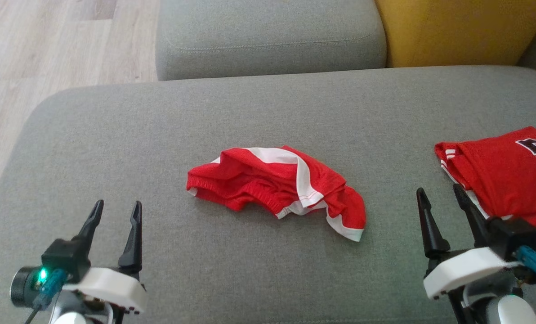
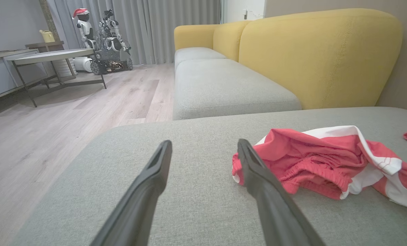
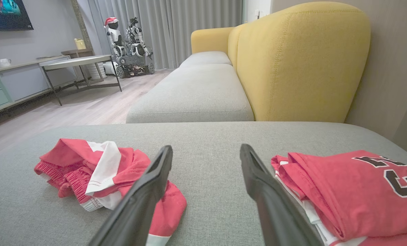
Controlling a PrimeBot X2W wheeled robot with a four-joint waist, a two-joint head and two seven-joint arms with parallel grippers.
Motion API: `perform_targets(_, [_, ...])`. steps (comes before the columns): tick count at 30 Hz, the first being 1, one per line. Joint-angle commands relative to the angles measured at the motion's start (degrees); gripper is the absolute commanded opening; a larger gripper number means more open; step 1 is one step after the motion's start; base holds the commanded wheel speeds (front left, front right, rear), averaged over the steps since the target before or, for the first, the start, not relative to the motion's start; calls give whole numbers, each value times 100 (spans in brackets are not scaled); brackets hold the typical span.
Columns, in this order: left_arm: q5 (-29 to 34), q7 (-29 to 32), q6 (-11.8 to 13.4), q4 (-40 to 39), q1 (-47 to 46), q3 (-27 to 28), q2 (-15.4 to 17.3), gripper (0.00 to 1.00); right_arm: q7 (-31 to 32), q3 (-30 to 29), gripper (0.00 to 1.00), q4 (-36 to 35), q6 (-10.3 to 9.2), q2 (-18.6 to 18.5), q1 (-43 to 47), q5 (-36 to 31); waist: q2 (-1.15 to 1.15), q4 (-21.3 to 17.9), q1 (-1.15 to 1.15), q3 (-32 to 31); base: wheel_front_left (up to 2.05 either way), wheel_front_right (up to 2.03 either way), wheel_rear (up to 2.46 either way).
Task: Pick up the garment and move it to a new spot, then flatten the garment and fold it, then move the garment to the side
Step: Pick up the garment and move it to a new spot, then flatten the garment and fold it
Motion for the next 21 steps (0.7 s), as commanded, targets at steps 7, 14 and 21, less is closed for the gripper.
perform_targets(7, [27, -18, 62, -229, -275, 200, 177, 100, 57, 104, 100, -253, -4, -29, -166, -23, 0, 9, 0, 17, 0, 0, 0])
perform_targets(14, [-14, -59, 64, -154, -307, 191, 172, 100, 68, 96, 100, -249, -4, -29, -180, -12, 0, 9, 0, 33, 0, 0, 0])
perform_targets(21, [-39, -71, 66, -125, -341, 176, 180, 100, 80, 99, 100, -253, -4, -29, -196, 4, 0, -3, 0, 59, 0, 0, 0])
